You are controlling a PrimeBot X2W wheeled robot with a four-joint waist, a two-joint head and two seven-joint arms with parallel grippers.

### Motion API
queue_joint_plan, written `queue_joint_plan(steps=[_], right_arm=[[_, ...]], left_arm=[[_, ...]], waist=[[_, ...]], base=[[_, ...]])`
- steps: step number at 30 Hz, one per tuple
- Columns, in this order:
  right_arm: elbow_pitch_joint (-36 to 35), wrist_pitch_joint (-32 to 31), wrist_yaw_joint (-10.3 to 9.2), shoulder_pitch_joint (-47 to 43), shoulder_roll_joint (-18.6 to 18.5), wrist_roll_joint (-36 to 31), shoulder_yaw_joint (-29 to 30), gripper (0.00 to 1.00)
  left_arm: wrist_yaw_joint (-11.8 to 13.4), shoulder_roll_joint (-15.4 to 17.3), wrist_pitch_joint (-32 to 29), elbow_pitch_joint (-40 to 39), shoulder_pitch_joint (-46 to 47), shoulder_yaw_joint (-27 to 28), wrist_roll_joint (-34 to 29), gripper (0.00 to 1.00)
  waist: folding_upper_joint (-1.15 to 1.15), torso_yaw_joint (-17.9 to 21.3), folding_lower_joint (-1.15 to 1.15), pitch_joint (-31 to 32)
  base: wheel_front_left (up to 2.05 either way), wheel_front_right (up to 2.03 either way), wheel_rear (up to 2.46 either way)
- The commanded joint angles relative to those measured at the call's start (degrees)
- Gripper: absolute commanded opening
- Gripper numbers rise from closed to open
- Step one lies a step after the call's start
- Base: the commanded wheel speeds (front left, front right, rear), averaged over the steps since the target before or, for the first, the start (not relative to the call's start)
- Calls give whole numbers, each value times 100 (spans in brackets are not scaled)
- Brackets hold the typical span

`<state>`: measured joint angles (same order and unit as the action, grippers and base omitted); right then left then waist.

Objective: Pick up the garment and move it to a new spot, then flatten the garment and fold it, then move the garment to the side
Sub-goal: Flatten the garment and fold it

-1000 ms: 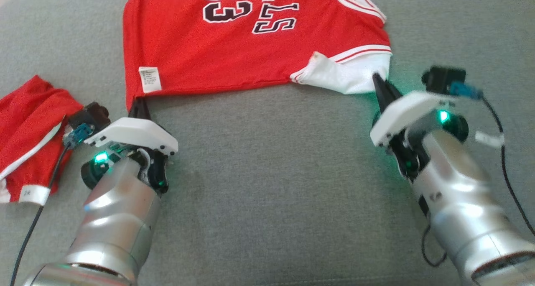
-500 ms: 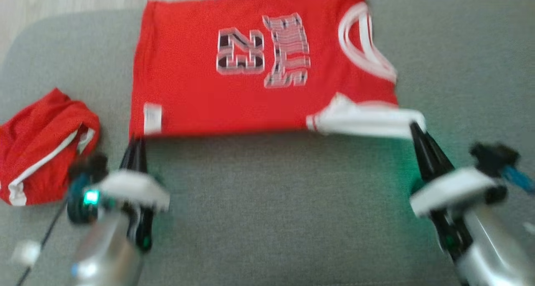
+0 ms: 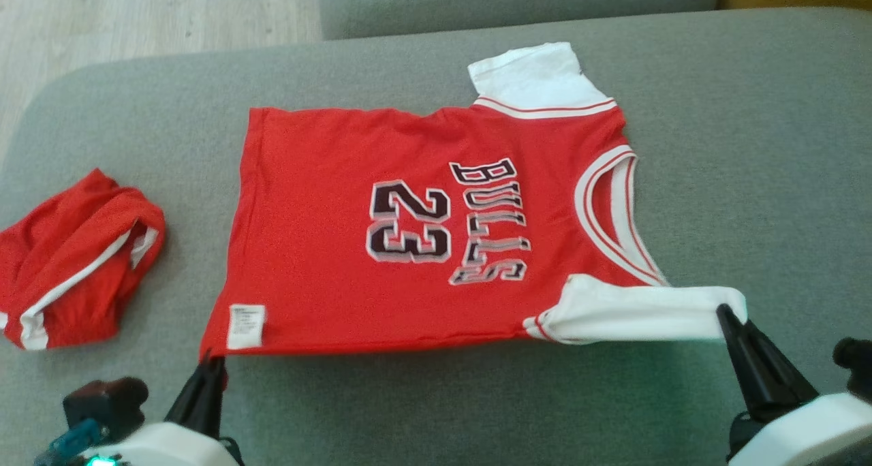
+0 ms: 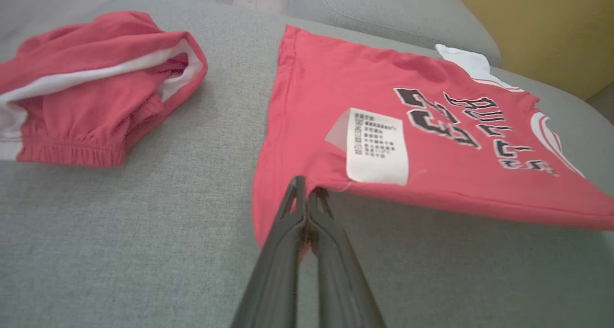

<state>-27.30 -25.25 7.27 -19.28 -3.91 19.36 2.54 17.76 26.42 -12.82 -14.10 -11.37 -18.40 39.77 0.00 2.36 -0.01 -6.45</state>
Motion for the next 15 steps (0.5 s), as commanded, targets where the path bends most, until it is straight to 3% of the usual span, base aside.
queue_joint_plan(steps=[1,6,12,15], right_arm=[[-295,-157,22,259,-47,-85,-23,0],[83,-242,22,926,-125,-48,-37,0],[1406,134,22,2391,-664,136,-390,0],[1932,348,22,2859,-799,237,-539,0]], left_arm=[[144,243,-242,-563,196,286,-35,0],[23,348,-800,-606,544,221,250,0],[-633,302,-1378,578,1774,143,830,0],[-847,365,-1493,992,2228,76,804,0]], waist=[[0,-54,1,-101],[0,-170,1,-417],[0,-300,1,-877],[0,-329,1,-974]], base=[[0,0,0],[0,0,0],[0,0,0],[0,0,0]])
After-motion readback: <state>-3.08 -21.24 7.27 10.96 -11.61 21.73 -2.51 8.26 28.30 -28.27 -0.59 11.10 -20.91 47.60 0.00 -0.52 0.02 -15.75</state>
